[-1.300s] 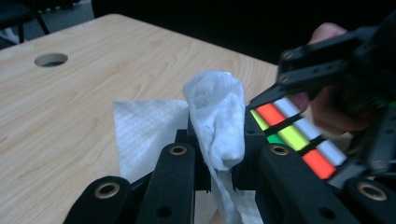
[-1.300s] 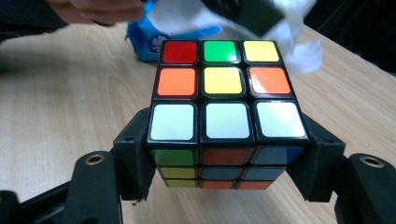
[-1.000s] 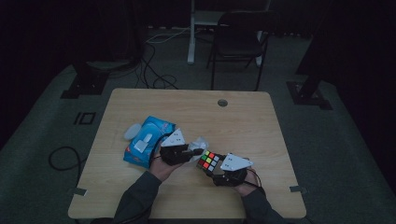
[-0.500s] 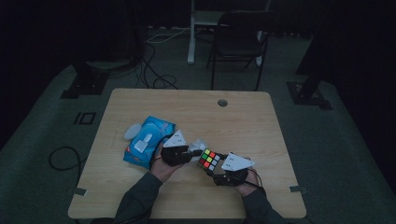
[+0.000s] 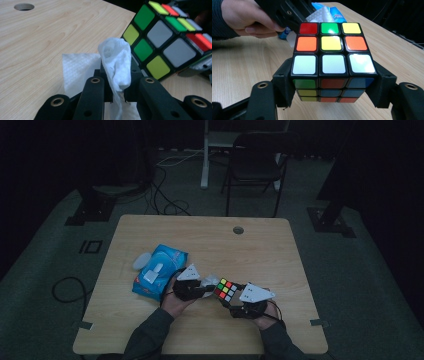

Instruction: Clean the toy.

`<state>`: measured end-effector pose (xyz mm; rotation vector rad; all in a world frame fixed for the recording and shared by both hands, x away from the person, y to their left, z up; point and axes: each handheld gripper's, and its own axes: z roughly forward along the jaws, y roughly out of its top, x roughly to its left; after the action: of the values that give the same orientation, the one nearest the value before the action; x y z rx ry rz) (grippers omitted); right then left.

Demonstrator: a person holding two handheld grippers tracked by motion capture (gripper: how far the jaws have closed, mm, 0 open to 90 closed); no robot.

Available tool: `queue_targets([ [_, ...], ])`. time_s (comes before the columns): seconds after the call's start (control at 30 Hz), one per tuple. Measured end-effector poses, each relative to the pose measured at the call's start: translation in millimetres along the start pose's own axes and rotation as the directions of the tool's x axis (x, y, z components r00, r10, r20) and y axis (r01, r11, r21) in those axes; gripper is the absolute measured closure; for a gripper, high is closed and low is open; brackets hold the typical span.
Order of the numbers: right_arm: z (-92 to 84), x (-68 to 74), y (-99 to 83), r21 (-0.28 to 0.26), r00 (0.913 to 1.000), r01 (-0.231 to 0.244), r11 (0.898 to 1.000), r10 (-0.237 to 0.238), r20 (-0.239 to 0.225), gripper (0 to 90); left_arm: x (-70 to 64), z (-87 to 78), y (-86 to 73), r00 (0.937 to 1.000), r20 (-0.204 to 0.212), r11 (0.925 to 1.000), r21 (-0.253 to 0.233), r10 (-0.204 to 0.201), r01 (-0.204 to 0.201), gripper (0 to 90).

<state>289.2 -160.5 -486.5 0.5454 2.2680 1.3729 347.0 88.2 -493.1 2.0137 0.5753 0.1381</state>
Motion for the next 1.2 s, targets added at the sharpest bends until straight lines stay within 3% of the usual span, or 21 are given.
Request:
queue_targets([
  [0.37,-0.1,-1.7,-1.3,0.001,1.0,-0.007,1.0,0.007,-0.002,34.4,-3.9,-1.7,2.2,1.0,-0.004,1.0,-0.004,0.008,-0.008,81.9],
  [0.97,10.8,1.7,-7.6,0.057,1.0,-0.003,0.998,0.004,-0.007,34.5,-16.5,-23.6,21.5,0.999,0.012,0.9931,-0.11,0.044,-0.042,81.8],
  [1.2,9.3,-0.8,-7.9,0.057,0.9999,-0.013,0.998,0.012,0.012,34.4,-20.0,-23.0,21.6,0.9983,0.015,0.9925,-0.11,0.056,-0.054,81.8],
])
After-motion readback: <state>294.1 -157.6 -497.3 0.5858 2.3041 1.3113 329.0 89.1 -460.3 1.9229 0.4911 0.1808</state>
